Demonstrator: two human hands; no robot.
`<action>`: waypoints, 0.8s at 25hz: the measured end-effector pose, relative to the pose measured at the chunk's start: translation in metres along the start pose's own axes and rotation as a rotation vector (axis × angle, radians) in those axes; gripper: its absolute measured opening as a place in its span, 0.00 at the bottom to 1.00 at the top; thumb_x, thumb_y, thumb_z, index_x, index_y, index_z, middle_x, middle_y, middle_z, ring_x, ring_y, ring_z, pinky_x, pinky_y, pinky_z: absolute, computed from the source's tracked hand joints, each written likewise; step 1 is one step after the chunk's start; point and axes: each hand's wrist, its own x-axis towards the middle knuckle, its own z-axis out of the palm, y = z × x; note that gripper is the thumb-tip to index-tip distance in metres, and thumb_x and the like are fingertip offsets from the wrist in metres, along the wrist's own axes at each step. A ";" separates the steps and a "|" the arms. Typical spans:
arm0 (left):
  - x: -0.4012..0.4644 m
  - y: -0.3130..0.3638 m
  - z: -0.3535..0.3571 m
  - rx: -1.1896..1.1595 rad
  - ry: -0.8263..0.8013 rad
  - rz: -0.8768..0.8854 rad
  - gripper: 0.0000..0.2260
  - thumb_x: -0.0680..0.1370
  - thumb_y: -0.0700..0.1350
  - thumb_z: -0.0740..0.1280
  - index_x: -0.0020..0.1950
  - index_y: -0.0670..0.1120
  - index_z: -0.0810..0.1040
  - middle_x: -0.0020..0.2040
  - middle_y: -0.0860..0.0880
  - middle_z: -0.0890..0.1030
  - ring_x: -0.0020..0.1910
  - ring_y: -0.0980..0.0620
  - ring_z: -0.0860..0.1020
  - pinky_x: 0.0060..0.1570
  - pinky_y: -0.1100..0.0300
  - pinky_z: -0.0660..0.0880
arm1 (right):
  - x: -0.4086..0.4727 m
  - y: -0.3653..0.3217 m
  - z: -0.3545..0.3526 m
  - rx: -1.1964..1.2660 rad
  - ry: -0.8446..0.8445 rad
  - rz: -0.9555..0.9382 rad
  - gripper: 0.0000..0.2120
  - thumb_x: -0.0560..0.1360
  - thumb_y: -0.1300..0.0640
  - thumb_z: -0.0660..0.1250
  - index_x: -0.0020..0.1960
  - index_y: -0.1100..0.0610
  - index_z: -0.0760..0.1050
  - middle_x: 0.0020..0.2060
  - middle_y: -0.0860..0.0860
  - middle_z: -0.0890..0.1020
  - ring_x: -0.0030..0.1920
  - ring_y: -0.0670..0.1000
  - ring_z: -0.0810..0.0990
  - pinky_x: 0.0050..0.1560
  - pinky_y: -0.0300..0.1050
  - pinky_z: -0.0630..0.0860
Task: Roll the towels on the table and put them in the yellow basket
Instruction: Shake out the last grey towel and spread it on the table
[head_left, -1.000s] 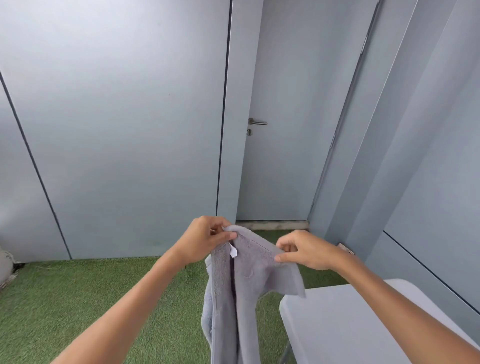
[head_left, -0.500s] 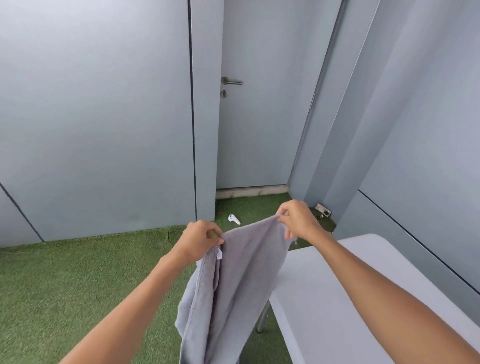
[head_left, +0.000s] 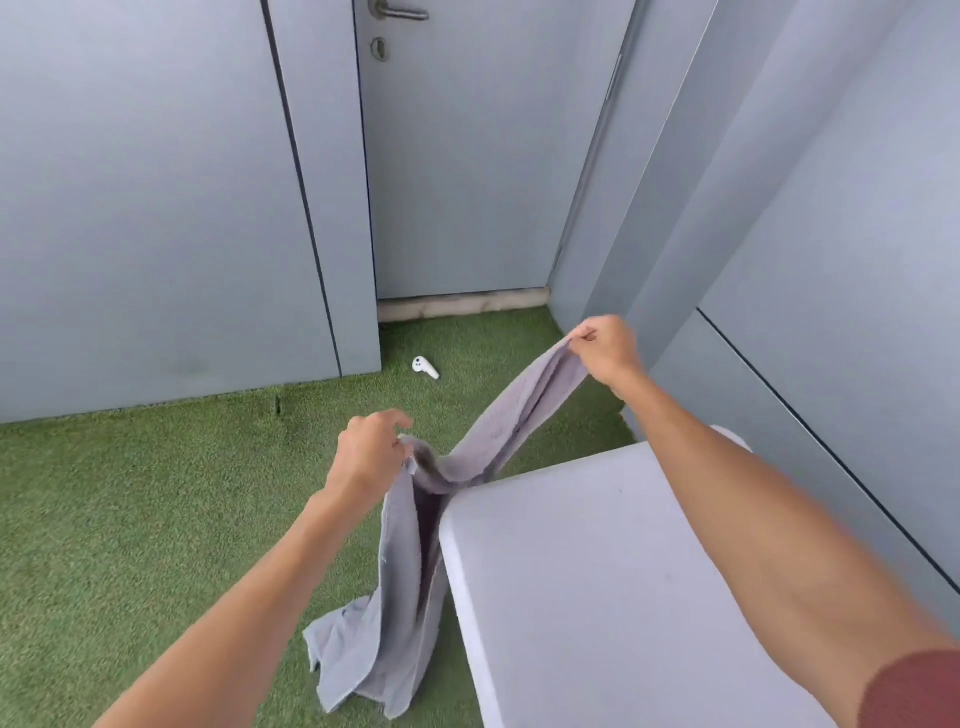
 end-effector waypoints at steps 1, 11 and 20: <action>0.009 0.004 0.010 0.009 0.015 -0.006 0.15 0.77 0.38 0.66 0.63 0.45 0.77 0.45 0.44 0.84 0.43 0.46 0.81 0.49 0.50 0.79 | 0.019 0.017 -0.014 0.005 0.039 0.026 0.05 0.71 0.66 0.68 0.44 0.62 0.82 0.41 0.54 0.83 0.43 0.49 0.79 0.43 0.38 0.69; 0.026 0.012 0.119 0.064 0.064 -0.005 0.10 0.79 0.38 0.64 0.39 0.46 0.79 0.35 0.50 0.78 0.30 0.52 0.74 0.29 0.56 0.69 | 0.097 0.253 -0.134 0.123 0.377 0.421 0.10 0.69 0.63 0.68 0.49 0.55 0.81 0.23 0.39 0.78 0.26 0.35 0.76 0.33 0.28 0.71; -0.040 -0.006 0.180 0.157 0.067 -0.086 0.05 0.77 0.35 0.66 0.47 0.43 0.79 0.41 0.49 0.76 0.35 0.45 0.75 0.32 0.52 0.73 | 0.016 0.408 -0.067 -0.131 0.233 0.465 0.06 0.72 0.63 0.69 0.48 0.63 0.81 0.39 0.59 0.83 0.35 0.41 0.78 0.37 0.37 0.68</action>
